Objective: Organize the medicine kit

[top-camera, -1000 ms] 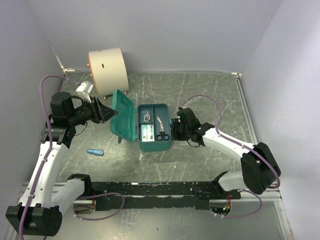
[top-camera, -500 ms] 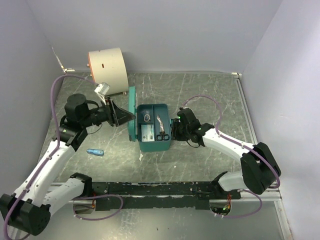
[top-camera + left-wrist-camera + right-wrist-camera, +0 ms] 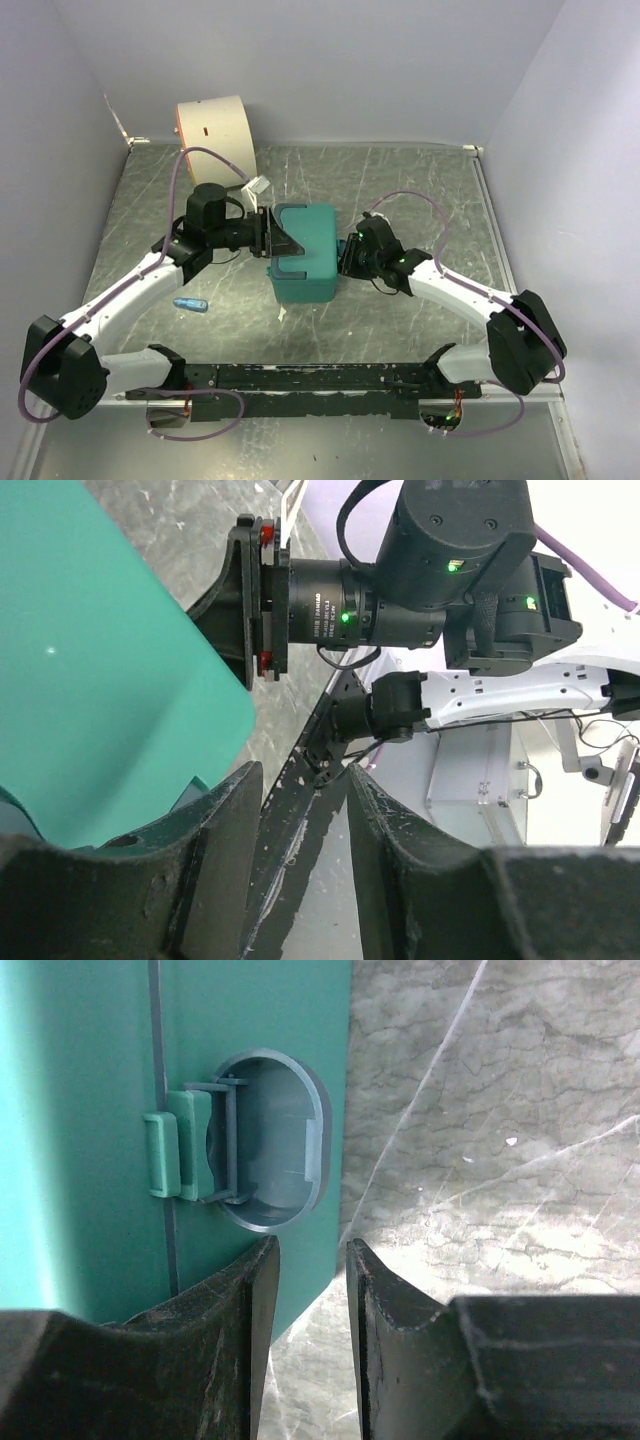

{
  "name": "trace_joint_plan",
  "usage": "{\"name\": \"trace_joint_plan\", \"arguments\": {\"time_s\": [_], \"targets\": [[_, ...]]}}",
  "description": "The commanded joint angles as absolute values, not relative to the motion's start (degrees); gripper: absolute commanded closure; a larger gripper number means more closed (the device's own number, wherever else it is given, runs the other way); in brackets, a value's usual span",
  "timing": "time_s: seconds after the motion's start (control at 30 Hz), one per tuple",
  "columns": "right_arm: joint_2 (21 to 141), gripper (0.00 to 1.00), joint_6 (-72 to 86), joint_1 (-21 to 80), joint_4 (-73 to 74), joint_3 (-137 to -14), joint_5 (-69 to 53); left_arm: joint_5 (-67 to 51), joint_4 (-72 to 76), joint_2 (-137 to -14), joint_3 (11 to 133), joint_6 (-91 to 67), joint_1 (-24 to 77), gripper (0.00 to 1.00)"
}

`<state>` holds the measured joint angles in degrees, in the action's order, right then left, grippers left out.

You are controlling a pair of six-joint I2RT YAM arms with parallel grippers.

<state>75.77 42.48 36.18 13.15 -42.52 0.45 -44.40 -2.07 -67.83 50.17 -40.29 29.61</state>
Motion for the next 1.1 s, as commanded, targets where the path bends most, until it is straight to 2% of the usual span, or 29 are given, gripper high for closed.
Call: {"name": "trace_joint_plan", "arguments": {"time_s": [0.0,0.13,0.2,0.37,0.43,0.57,0.67,0.8,0.9,1.07], "targets": [[73.0,0.67,44.4,36.6,12.4,-42.6,2.9,-47.1,1.7,-67.0,52.4,-41.9,30.4,0.49],[69.2,0.67,44.3,36.5,16.1,-42.7,7.6,-36.6,-11.9,-65.6,56.6,-33.4,30.4,0.46],[67.2,0.67,43.7,36.4,18.3,-43.1,9.5,-27.3,-17.4,-64.6,57.6,-31.1,30.4,0.44],[64.1,0.66,41.2,36.4,22.1,-46.0,10.8,-8.8,-21.6,-62.7,54.4,-30.1,30.4,0.33],[63.5,0.65,39.5,36.4,21.2,-47.1,8.9,-6.9,-20.7,-63.4,52.8,-30.6,30.4,0.28],[64.8,0.61,37.4,36.4,17.0,-48.9,1.9,-9.6,-19.3,-66.8,52.3,-30.8,30.4,0.26],[66.4,0.59,38.0,36.4,13.8,-49.4,-1.7,-9.0,-19.2,-68.9,52.9,-31.0,30.4,0.27],[68.3,0.60,39.6,36.5,10.5,-48.6,-4.3,-8.8,-18.4,-70.6,52.5,-31.1,30.4,0.35],[69.3,0.70,40.6,36.6,9.4,-47.5,-6.3,-8.5,-18.3,-71.7,52.1,-31.1,30.4,0.45],[69.6,0.85,43.8,38.5,7.2,-43.8,-8.7,-7.4,-18.6,-72.6,52.1,-30.7,30.4,0.51]]}}
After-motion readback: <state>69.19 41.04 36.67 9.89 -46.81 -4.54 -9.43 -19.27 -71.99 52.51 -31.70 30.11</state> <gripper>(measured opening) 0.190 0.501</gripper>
